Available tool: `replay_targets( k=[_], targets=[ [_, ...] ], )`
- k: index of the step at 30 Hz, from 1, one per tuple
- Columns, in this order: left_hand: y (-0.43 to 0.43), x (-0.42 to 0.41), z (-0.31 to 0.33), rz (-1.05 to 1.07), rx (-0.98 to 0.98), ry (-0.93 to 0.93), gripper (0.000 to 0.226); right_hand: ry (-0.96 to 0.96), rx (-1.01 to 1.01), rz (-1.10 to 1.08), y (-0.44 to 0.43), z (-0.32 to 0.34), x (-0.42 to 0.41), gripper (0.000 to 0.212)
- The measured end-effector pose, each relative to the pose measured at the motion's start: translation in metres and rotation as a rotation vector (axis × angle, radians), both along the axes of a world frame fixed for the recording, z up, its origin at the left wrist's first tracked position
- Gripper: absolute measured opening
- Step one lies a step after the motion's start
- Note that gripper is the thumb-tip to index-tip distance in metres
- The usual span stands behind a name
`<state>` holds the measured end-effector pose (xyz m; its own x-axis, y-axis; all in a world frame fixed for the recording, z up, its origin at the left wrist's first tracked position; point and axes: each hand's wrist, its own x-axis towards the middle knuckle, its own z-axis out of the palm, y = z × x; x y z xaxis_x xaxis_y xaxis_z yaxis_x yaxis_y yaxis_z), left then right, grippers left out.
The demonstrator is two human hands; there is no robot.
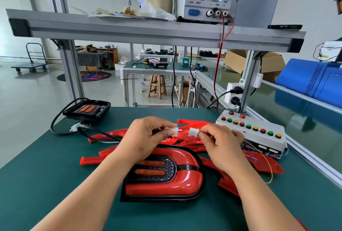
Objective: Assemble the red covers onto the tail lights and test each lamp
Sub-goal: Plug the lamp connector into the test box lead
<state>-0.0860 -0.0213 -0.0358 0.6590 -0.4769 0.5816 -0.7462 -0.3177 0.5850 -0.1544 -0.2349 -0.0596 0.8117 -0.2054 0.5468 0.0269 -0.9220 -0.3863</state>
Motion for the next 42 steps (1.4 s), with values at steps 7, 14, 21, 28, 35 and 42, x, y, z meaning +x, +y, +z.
replay_targets(
  k=[7,14,21,28,35,42],
  targets=[
    [-0.016,0.004,-0.001,-0.015,0.016,0.004,0.033,-0.006,0.084,0.096,-0.001,0.001,-0.001,0.028],
    [-0.018,0.003,-0.002,0.054,0.024,0.034,0.025,-0.024,0.109,0.120,0.001,0.000,-0.002,0.021],
    [-0.019,-0.002,0.002,-0.012,0.024,0.047,0.038,-0.032,0.092,0.133,0.002,-0.001,-0.003,0.025],
    [-0.019,0.000,0.000,-0.005,0.106,-0.058,0.020,-0.016,0.016,0.132,0.003,0.000,-0.005,0.010],
    [-0.021,-0.003,0.002,-0.013,0.117,-0.030,0.023,-0.004,0.049,0.152,0.006,-0.001,-0.005,0.009],
    [-0.024,-0.006,0.001,0.010,0.114,0.026,0.015,-0.009,0.072,0.178,0.015,-0.001,-0.005,0.015]
  ],
)
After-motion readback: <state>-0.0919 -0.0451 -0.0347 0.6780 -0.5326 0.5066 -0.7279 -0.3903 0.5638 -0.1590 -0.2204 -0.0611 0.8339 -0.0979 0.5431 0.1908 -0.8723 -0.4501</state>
